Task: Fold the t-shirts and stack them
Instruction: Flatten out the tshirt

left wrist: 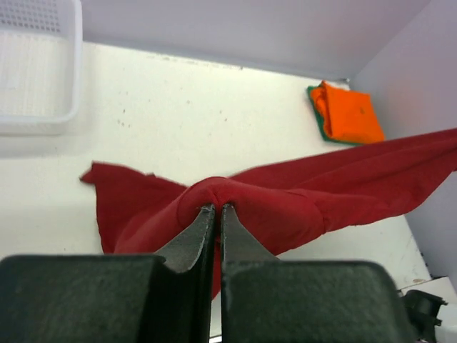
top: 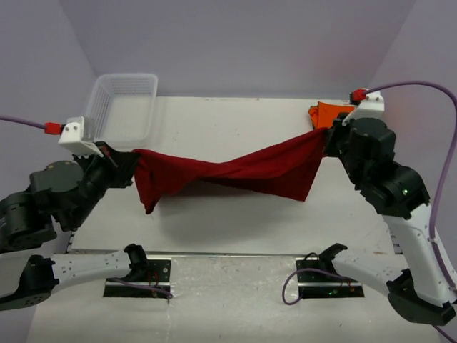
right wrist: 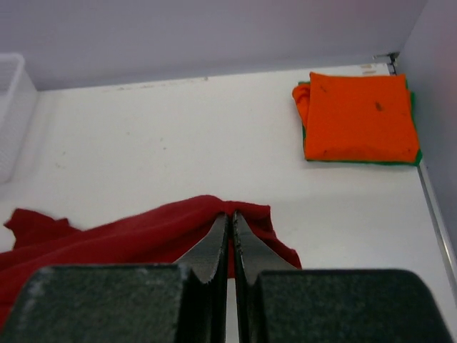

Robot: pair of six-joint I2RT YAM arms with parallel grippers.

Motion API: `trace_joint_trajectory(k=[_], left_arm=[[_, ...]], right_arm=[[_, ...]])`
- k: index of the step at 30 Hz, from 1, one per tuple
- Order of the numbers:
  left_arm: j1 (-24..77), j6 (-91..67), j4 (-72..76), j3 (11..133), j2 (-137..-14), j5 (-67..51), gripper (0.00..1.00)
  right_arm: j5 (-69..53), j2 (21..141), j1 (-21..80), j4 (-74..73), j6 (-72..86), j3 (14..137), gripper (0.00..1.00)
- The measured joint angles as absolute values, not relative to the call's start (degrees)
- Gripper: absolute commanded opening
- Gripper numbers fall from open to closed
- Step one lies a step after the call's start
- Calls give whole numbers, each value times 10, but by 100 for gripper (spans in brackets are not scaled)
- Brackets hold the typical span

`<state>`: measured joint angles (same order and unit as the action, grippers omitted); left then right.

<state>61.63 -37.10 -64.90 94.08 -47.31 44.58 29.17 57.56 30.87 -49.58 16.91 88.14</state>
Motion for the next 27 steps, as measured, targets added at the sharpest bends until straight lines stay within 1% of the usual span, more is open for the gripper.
trace_joint_trajectory(k=[8,16,22,27], left_arm=[[600,-312,-660,1070,-491,461,0],[593,-228,-666,1189,-596,475,0],[592,-137,-616,1305,-652,412,0],[590,-90,-552,1320,-626,344,0]], right_arm=[[290,512,335,-524,156,957,0],[292,535,340,-534,142,1009,0],[281,546,345,-538,131,1049,0],[258,521,345,-538,124,1054,0]])
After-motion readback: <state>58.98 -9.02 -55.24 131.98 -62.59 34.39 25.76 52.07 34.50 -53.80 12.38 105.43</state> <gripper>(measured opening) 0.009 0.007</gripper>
